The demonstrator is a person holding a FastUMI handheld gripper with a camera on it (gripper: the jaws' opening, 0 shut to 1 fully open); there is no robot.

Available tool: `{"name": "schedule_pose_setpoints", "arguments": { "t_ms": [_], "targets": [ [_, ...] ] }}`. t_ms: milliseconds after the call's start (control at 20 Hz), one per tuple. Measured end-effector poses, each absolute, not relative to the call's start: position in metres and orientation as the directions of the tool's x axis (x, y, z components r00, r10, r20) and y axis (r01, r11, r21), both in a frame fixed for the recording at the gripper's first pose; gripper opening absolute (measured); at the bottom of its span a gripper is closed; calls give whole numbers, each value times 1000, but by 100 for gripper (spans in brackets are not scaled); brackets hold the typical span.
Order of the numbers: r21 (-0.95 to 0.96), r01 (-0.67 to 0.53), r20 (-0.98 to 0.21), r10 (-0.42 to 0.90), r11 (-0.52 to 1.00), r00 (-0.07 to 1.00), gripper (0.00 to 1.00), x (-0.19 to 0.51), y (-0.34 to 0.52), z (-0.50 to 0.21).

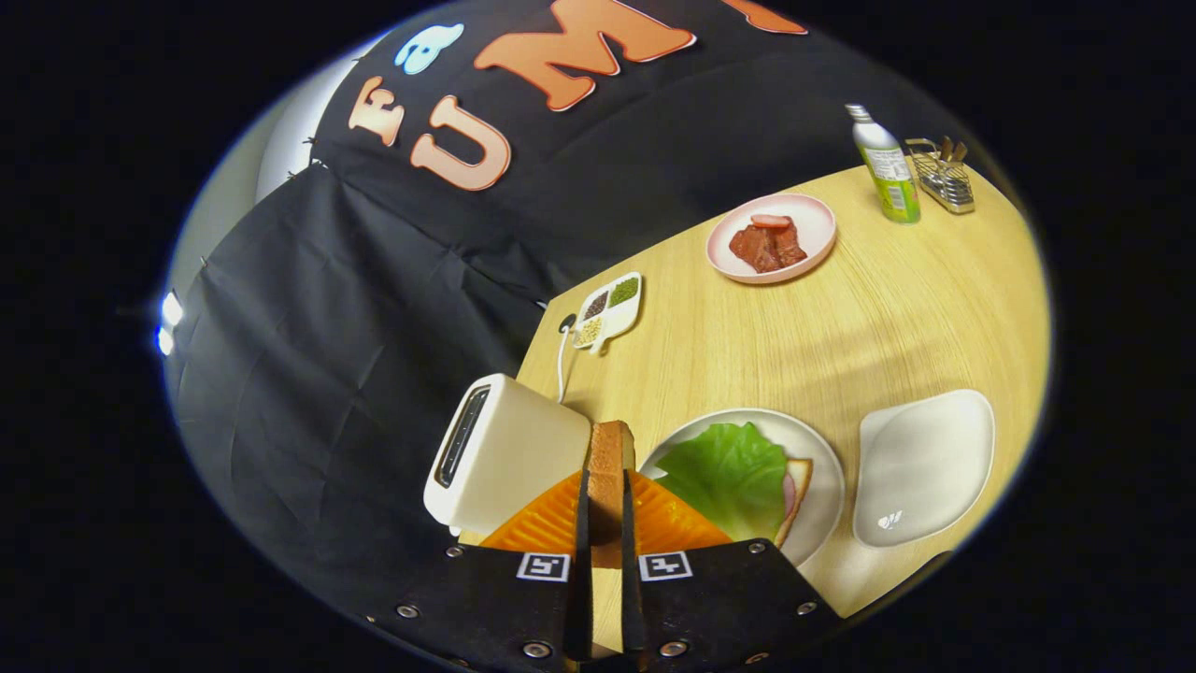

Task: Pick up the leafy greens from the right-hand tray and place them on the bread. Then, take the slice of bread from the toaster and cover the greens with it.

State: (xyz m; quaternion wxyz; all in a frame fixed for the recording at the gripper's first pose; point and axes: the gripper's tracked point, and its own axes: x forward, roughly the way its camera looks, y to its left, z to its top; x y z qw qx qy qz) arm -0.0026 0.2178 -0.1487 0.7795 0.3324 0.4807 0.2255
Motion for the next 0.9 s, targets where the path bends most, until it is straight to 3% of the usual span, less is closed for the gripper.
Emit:
{"name": "schedule_pose_setpoints", "arguments": {
  "t_ms": [500, 900],
  "targets": [
    [768, 113, -607, 660, 630, 442, 13, -11, 195, -212],
    [699, 44, -638, 594, 714, 490, 14, -17, 181, -227]
  ]
}}
